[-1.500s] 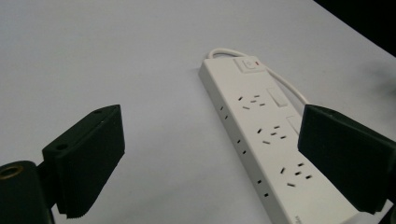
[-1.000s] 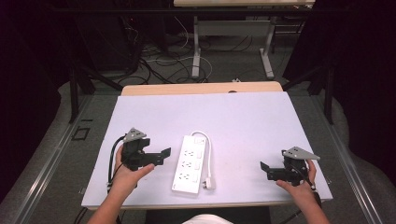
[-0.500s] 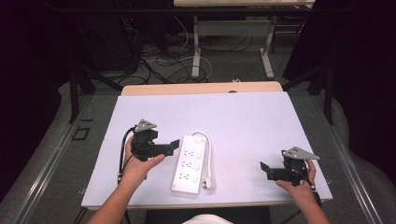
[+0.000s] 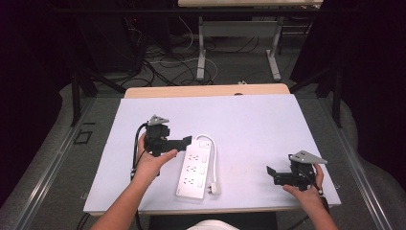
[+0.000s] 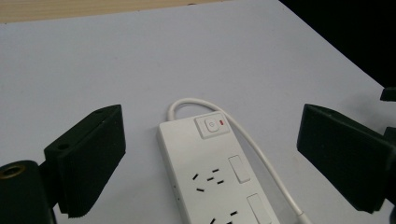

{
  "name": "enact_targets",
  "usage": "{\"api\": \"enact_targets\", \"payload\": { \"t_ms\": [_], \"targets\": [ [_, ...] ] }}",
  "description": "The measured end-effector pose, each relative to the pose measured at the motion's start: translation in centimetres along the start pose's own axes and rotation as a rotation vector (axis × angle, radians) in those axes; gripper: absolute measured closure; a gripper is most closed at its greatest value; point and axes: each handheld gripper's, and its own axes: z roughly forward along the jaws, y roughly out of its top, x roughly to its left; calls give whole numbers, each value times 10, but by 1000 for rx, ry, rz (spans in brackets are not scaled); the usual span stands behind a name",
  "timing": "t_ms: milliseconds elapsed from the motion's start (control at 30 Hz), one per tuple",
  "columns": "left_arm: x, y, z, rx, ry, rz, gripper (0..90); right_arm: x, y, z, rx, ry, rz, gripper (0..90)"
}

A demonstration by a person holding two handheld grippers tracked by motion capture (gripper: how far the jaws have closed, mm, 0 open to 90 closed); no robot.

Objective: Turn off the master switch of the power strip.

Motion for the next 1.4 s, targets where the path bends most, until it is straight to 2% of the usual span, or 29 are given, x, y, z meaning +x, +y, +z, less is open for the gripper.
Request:
{"api": "enact_targets", "payload": {
  "t_ms": [233,467,600,633,1000,1400],
  "targets": [
    [0,7,8,18,11,2,147,-1,0,1,-3,4,-6,2],
    [2,15,19,26,-4,-50,231,-1,-1,1,4,-3,-1,2],
    [2,16,23,11,14,-42,280,-2,-1,1,6,2,-5,2],
    [3,17,26,24,2,-45,297,-2,-1,1,11,-1,-4,2],
    [-2,20,44,42,12,-25,334,-2,-1,1,12,3,3,3],
    [-5,20,60,64,27,-58,369,-4,-1,1,6,4,1,3]
  ]
}}
